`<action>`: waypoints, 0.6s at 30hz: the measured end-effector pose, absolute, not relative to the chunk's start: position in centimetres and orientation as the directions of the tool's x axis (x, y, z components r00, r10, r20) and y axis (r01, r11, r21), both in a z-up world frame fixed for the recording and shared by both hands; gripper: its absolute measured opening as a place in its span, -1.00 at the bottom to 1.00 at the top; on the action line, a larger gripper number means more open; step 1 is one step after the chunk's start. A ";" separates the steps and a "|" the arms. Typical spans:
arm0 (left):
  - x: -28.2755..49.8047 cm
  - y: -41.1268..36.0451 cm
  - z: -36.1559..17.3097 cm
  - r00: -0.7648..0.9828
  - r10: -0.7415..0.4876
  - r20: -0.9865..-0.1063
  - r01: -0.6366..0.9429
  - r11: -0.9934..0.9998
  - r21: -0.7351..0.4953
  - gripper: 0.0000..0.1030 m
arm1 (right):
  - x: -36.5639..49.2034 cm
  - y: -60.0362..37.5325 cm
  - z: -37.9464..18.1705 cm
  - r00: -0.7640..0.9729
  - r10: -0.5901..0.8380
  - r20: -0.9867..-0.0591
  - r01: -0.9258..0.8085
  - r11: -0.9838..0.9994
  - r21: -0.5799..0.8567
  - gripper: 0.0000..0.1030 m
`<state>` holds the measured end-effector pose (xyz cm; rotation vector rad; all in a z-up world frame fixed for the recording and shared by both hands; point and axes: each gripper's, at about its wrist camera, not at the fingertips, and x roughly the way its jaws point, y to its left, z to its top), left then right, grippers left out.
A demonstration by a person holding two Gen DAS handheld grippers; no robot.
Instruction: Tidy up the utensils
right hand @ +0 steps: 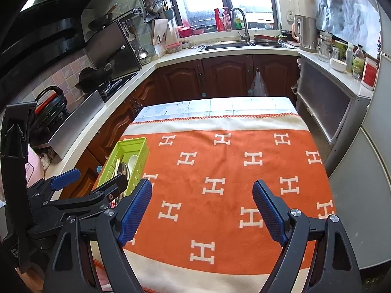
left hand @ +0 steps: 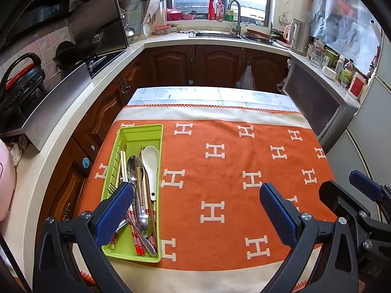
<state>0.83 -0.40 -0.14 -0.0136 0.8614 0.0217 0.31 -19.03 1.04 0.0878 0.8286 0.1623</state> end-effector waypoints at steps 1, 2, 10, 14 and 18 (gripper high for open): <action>0.8 -0.4 -0.1 0.652 0.015 -0.758 -0.025 1.000 -0.002 0.98 | 0.4 -19.0 0.9 0.663 0.180 -0.727 -0.110 0.984 0.143 0.67; 0.8 -0.4 -0.1 0.652 0.014 -0.758 -0.024 1.000 -0.003 0.98 | 0.4 -19.0 0.9 0.662 0.180 -0.728 -0.109 0.984 0.144 0.67; 0.9 -0.3 -0.2 0.652 0.012 -0.758 -0.023 1.000 -0.004 0.98 | 0.4 -18.9 0.9 0.663 0.178 -0.728 -0.108 0.984 0.143 0.67; 0.9 -0.3 -0.2 0.653 0.011 -0.757 -0.024 1.000 -0.005 0.98 | 0.5 -18.9 0.8 0.662 0.180 -0.728 -0.108 0.984 0.144 0.67; 1.1 0.0 -0.3 0.655 0.011 -0.756 -0.028 1.000 -0.009 0.98 | 0.8 -18.8 0.4 0.657 0.176 -0.733 -0.106 0.984 0.142 0.67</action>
